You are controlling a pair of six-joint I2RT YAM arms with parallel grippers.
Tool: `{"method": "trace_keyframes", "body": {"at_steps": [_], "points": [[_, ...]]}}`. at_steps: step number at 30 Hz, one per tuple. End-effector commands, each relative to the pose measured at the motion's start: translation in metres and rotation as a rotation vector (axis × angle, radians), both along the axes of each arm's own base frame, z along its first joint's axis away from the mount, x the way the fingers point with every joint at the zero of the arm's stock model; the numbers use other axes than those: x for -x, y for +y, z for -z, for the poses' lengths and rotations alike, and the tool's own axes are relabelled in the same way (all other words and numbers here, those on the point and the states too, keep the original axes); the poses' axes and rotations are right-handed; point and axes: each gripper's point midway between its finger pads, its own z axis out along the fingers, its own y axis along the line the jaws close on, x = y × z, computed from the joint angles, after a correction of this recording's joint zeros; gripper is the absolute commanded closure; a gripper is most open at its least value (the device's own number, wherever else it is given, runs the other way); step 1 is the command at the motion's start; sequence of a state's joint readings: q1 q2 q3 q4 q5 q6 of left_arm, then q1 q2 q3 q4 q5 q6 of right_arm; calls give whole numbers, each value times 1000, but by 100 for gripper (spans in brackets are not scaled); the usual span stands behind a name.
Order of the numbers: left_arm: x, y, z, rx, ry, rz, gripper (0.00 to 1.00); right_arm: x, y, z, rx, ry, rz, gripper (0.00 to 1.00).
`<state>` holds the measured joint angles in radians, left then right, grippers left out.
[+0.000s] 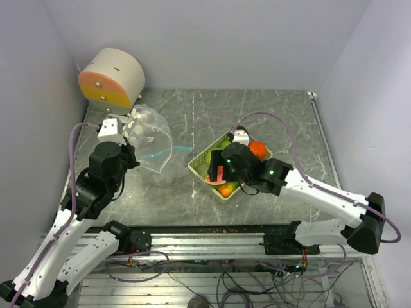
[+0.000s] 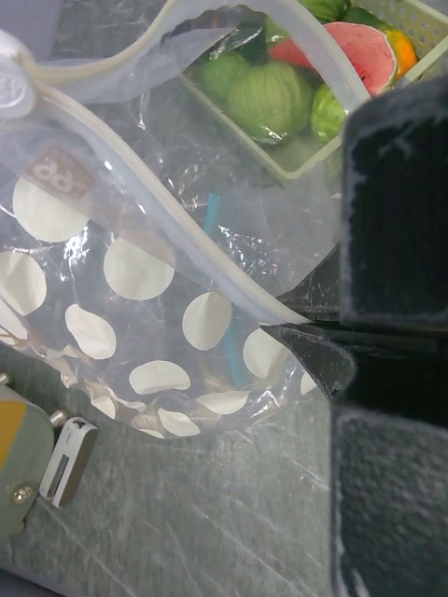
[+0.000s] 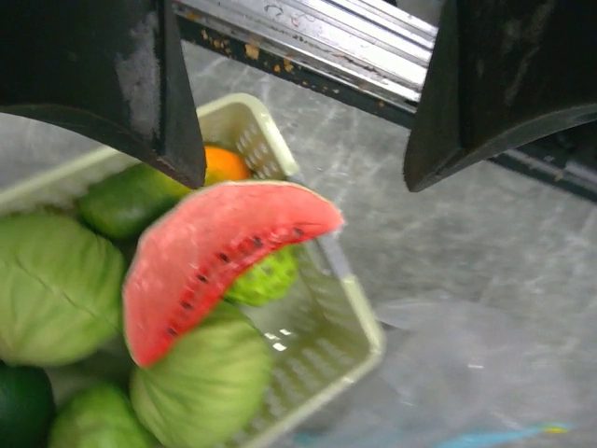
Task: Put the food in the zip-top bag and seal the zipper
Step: Open the zipper of the food storage bag, then pick up the fake fruit from the bin.
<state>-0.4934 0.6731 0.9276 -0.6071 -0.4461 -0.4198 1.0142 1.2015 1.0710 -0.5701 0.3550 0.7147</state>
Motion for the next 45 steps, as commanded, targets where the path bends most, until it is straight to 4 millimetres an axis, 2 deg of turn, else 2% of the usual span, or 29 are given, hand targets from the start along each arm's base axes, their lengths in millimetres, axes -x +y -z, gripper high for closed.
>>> {"method": "trace_keyframes", "body": {"at_steps": [1,7,9,10,15,22,25,27,29,32,33,36,40,43,45], "points": [[3,9,-18,7,-43,-35,93,-5,-38,35,95,108,264,8],[6,4,-16,16,-57,11,93,-22,-35,61,10,198,317,6],[8,4,-15,6,-52,16,93,-29,-31,64,-16,216,324,6],[8,5,-15,5,-54,15,93,-28,-34,77,-4,236,327,6],[11,4,-16,9,-69,32,93,-35,-27,102,-47,296,332,7],[11,4,-14,-4,-63,34,93,-46,-17,120,-81,273,330,11],[11,2,-13,-4,-58,43,93,-50,-15,124,-75,265,324,18],[11,2,-12,-5,-53,45,93,-51,-15,124,-66,263,323,31],[10,3,-12,-8,-49,42,93,-51,-16,120,-55,259,322,45],[10,2,-10,-5,-40,42,93,-50,-23,109,-46,243,326,82],[10,1,-11,0,-40,44,93,-48,-26,105,-38,240,330,89],[8,-5,-13,15,-44,67,93,-45,-34,86,-38,216,331,96],[6,-11,-16,11,-22,91,93,-41,-35,53,-81,164,279,100],[3,-23,-11,8,25,144,93,-39,-22,14,-161,85,161,100],[3,-36,-9,29,48,200,93,-35,-5,-17,-237,13,26,100]]}}
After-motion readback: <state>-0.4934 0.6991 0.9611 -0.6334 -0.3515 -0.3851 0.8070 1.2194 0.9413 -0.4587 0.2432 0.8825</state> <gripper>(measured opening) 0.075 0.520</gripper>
